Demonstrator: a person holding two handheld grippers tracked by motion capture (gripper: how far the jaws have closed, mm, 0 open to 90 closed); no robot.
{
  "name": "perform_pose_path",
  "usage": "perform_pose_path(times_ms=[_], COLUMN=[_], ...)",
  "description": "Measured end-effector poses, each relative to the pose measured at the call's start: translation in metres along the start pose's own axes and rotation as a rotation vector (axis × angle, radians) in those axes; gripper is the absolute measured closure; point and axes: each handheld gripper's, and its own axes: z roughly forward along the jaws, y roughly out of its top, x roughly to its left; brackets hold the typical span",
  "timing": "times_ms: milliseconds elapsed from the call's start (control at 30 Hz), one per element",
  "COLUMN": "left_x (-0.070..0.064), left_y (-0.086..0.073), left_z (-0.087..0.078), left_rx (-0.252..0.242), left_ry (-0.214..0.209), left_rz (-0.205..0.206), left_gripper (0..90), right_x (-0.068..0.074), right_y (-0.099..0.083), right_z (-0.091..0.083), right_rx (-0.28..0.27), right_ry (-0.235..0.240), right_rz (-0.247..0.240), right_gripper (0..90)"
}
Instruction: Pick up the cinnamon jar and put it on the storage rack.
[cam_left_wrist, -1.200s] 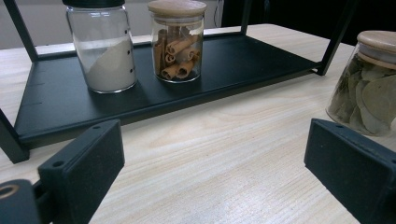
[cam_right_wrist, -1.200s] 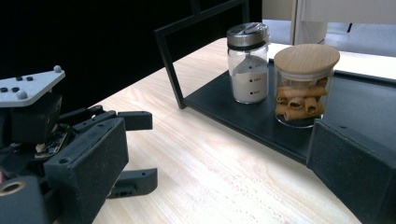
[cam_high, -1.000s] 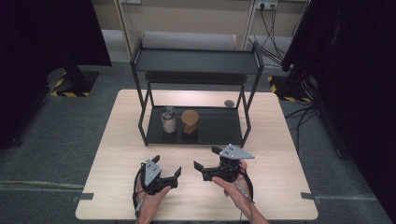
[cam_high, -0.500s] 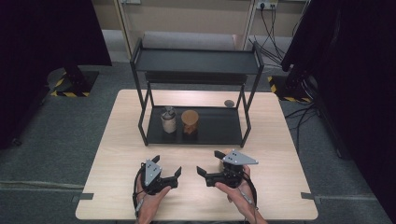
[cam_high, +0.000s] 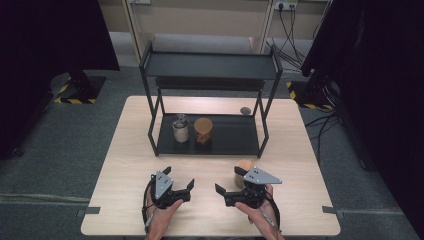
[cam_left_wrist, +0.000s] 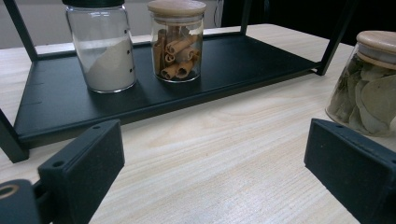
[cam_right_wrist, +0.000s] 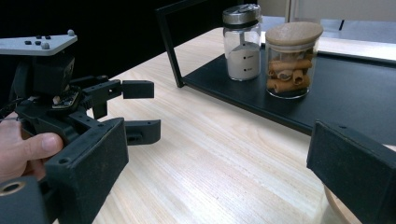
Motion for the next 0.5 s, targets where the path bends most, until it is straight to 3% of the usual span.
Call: perform_pose_path(times_ms=[500], left_x=[0.000], left_y=[0.000], left_z=[0.000], left_rx=[-0.001], left_ry=[-0.001], left_rz=[-0.002], left_gripper=[4.4], right_x=[0.002], right_y=[-0.012], right_z=[-0.021], right_rx=[-0.013], right_ry=[-0.042], right_rz=[0.000], right_gripper=[5.6])
